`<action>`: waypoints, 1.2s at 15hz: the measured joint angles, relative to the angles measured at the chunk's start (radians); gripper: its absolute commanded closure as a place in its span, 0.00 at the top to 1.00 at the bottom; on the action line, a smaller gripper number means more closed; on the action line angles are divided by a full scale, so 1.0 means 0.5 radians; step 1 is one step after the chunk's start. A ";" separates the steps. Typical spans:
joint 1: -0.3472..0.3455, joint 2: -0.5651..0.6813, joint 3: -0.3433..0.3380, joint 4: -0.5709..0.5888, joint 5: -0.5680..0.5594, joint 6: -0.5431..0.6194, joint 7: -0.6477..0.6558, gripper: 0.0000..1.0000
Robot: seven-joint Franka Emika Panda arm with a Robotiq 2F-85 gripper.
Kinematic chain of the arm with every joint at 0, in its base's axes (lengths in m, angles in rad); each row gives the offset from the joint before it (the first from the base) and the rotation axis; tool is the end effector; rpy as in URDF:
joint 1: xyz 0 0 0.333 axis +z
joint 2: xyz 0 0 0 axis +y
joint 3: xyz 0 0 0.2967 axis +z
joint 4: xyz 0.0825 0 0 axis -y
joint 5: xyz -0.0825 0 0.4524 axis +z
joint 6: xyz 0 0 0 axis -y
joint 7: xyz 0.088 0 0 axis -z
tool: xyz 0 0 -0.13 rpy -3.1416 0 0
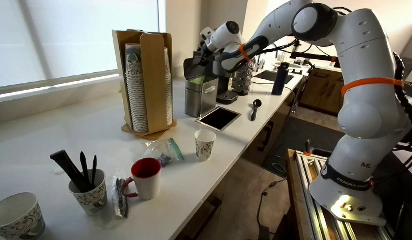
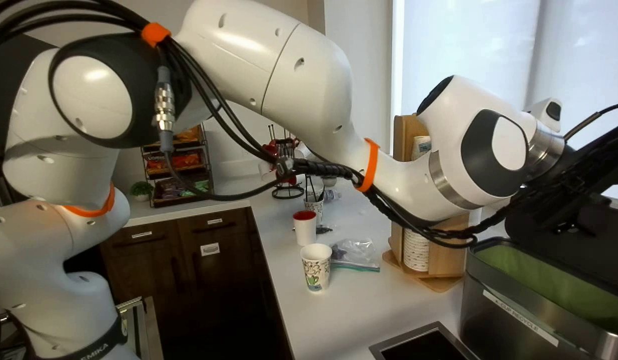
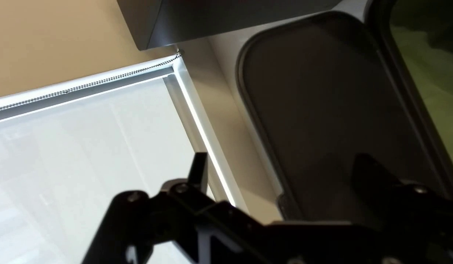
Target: Open the lid of the bin
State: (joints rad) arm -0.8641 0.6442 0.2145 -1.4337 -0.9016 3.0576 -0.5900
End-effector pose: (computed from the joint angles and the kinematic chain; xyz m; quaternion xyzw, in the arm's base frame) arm 0.6694 -0.4809 0.3649 0.8216 0.2951 0.2490 0.4194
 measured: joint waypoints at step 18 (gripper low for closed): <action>-0.868 -0.204 1.189 -0.430 0.641 -0.252 -0.764 1.00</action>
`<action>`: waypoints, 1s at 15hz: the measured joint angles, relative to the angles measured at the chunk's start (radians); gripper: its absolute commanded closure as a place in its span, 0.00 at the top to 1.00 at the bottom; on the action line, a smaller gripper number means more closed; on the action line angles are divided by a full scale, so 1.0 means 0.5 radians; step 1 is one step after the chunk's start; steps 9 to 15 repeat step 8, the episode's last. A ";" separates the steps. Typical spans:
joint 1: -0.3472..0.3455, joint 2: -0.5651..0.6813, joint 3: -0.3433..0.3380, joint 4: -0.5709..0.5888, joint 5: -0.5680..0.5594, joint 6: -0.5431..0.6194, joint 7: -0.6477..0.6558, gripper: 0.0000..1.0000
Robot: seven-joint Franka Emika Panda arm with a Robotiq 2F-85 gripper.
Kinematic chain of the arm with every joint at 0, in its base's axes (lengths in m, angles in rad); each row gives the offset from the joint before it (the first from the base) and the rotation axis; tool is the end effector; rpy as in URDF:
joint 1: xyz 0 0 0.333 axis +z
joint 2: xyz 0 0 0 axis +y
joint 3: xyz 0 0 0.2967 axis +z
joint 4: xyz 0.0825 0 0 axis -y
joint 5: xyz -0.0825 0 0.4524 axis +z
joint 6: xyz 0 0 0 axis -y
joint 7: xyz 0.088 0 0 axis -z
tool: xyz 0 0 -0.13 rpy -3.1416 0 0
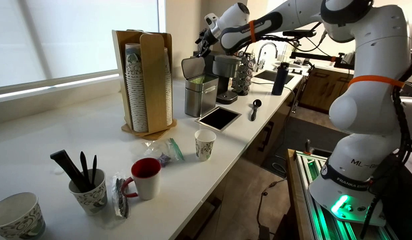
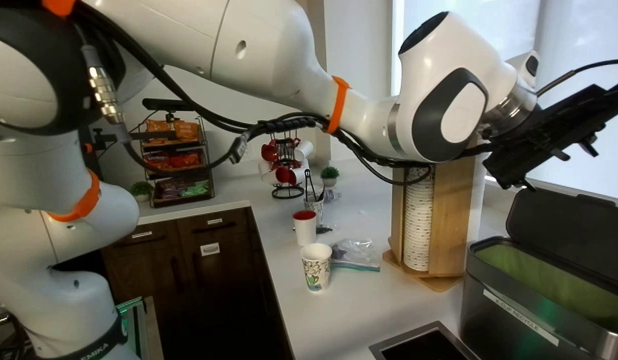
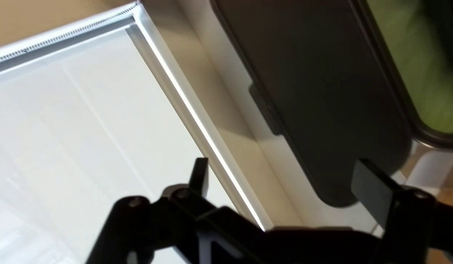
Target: Open the lid of the bin
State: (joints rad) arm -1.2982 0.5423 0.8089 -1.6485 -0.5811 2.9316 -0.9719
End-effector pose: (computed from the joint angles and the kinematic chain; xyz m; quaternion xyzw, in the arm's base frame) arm 0.6588 -0.4224 0.4266 0.8352 0.3194 0.3169 0.3162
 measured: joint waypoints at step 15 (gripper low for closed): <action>-0.693 -0.283 0.558 -0.715 -0.082 0.154 -0.074 1.00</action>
